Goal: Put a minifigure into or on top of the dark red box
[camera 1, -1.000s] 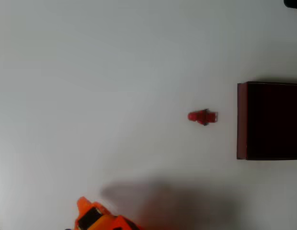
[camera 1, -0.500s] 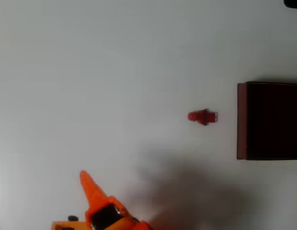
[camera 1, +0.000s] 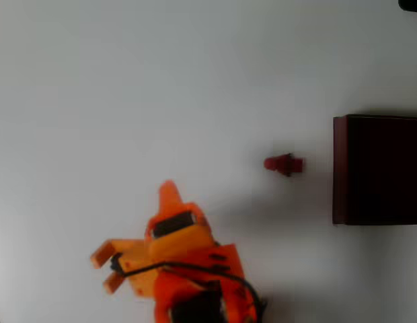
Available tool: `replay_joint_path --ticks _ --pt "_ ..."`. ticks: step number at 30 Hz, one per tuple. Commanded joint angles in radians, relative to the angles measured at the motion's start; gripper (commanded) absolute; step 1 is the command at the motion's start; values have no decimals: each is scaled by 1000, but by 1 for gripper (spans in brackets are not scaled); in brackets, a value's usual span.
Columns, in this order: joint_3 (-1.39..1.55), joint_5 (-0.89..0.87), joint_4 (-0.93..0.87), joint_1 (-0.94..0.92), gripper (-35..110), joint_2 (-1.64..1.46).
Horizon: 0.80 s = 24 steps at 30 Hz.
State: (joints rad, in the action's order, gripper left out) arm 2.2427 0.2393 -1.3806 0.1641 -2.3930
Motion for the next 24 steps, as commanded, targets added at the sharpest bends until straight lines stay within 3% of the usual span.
replay_joint_path --ticks 1,9,24 --pt "-43 72 26 -77 25 23" --pt "-31 192 192 -187 27 199" --pt "-89 327 341 -388 28 468"
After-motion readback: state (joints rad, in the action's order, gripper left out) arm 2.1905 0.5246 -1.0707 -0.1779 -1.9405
